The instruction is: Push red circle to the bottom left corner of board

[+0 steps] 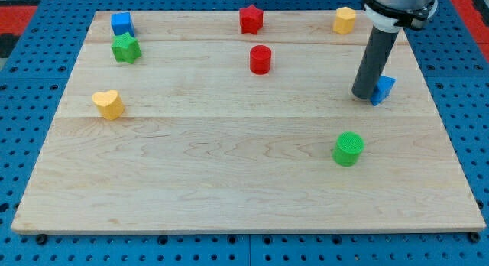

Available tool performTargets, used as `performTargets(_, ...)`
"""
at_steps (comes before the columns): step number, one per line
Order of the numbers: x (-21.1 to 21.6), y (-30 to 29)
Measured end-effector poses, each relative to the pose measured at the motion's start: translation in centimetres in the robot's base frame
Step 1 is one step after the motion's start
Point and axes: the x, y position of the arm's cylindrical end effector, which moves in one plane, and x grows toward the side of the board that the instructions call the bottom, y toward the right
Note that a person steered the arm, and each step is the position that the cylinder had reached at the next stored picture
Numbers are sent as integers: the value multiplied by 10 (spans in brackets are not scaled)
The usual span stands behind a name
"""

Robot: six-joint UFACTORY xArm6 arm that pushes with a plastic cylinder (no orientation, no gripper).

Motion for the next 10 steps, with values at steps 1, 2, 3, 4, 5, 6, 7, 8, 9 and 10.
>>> performTargets(1, -1, 0)
performTargets(2, -1, -1)
performTargets(3, -5, -33)
performTargets(4, -27, -63)
performTargets(5, -52, -93)
performTargets(6, -85, -102)
performTargets(7, -105, -108)
performTargets(8, -103, -119)
performTargets(9, -90, -123)
performTargets(10, -85, -126)
